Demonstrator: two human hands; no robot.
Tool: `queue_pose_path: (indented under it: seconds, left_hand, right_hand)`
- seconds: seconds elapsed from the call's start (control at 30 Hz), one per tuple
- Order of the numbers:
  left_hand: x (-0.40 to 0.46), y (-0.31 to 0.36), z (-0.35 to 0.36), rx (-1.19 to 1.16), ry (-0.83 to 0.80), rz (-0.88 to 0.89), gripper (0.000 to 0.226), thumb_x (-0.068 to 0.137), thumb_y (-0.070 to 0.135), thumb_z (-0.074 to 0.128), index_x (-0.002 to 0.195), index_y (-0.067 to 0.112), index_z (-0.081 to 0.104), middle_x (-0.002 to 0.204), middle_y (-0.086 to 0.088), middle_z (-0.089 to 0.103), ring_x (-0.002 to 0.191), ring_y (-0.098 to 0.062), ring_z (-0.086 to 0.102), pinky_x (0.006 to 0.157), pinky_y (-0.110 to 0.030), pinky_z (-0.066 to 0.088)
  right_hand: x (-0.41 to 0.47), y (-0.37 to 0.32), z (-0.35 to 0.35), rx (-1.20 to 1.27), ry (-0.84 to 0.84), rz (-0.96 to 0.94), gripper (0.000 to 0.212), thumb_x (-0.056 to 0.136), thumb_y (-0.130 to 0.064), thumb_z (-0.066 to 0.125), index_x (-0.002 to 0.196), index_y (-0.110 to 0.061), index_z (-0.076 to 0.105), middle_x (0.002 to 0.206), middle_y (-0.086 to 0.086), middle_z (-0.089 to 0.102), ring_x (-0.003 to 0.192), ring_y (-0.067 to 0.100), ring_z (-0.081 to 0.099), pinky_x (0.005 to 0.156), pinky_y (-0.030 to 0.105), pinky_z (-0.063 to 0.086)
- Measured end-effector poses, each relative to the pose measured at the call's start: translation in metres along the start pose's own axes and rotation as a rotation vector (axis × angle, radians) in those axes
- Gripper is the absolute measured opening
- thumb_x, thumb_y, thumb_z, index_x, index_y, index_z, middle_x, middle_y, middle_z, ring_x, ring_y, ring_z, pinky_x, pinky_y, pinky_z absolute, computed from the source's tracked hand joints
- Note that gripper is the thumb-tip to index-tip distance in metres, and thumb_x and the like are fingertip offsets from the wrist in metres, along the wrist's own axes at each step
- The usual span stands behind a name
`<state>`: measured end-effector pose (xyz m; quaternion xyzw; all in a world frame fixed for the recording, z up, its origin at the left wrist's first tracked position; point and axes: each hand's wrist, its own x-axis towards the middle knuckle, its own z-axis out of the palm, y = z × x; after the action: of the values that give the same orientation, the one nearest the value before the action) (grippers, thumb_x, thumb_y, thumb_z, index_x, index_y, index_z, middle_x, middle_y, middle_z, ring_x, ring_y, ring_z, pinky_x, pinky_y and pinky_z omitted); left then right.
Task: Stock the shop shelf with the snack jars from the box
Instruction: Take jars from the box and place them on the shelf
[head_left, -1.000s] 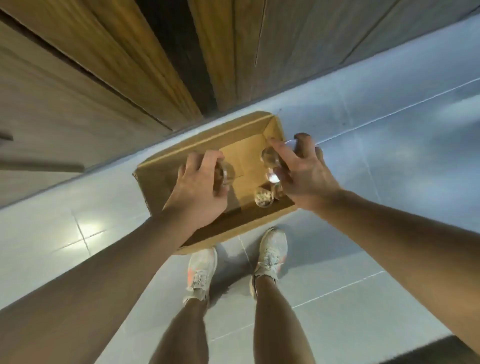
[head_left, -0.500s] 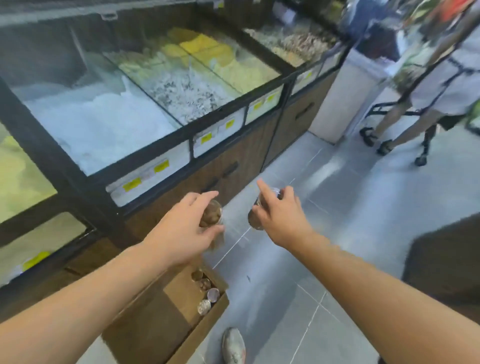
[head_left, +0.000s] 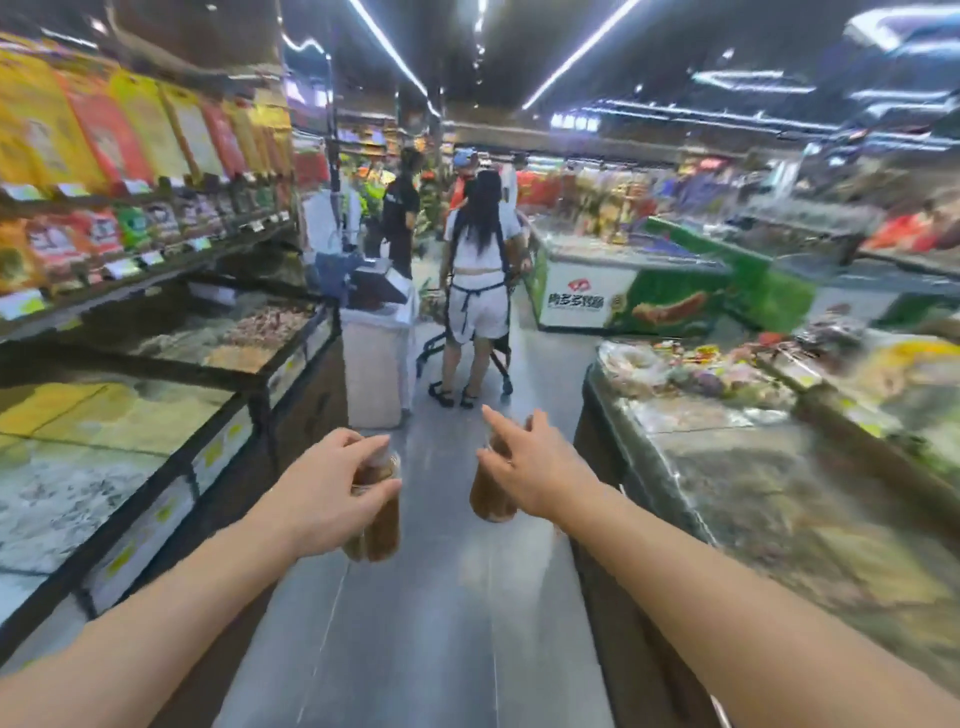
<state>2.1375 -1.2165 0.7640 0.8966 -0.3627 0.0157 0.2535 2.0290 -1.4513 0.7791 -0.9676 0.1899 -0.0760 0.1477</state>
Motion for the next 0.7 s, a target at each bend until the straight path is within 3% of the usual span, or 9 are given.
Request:
queue_pose_path:
  seconds: [0.13,0.3,0.5,0.63,0.7]
  left_hand:
    - [0.024,0.097,0.023,-0.037,-0.083,0.157,0.062,0.093,0.059,0.06,0.147,0.031,0.049,0.122,0.013,0.05,0.11,-0.009,0.059,0.098,-0.027,0.045]
    - [0.035,0.221,0.078,-0.097,-0.186,0.319,0.064,0.092,0.057,0.062,0.148,0.029,0.049,0.129,0.009,0.051,0.114,-0.012,0.058,0.102,-0.031,0.045]
    - [0.035,0.386,0.164,-0.106,-0.319,0.501,0.065,0.09,0.063,0.059,0.148,0.034,0.048,0.123,0.012,0.048,0.11,-0.01,0.056,0.095,-0.027,0.046]
    - [0.023,0.499,0.221,-0.127,-0.398,0.633,0.064,0.089,0.063,0.061,0.146,0.036,0.049,0.128,0.013,0.05,0.108,-0.013,0.06,0.094,-0.03,0.048]
    - [0.014,0.552,0.246,-0.116,-0.421,0.705,0.063,0.091,0.062,0.06,0.147,0.036,0.049,0.135,0.009,0.051,0.116,-0.018,0.059,0.098,-0.033,0.048]
  right_hand:
    - [-0.053,0.083,-0.069,-0.051,0.028,0.16,0.06,0.101,-0.056,0.042,0.158,-0.044,0.023,0.146,0.017,0.035,0.131,0.04,0.046,0.104,0.041,0.041]
    - [-0.125,0.2,-0.119,-0.086,0.09,0.36,0.06,0.098,-0.06,0.043,0.155,-0.046,0.029,0.141,0.016,0.041,0.132,0.041,0.046,0.106,0.044,0.041]
    - [-0.238,0.342,-0.163,-0.073,0.101,0.613,0.062,0.097,-0.066,0.039,0.155,-0.052,0.02,0.152,0.014,0.028,0.137,0.039,0.041,0.11,0.05,0.039]
    - [-0.322,0.422,-0.194,-0.072,0.125,0.777,0.063,0.099,-0.063,0.039,0.156,-0.048,0.02,0.16,0.014,0.021,0.142,0.039,0.035,0.114,0.047,0.035]
    - [-0.365,0.454,-0.207,-0.091,0.144,0.847,0.063,0.099,-0.061,0.042,0.156,-0.041,0.025,0.157,0.015,0.027,0.14,0.039,0.039,0.112,0.045,0.036]
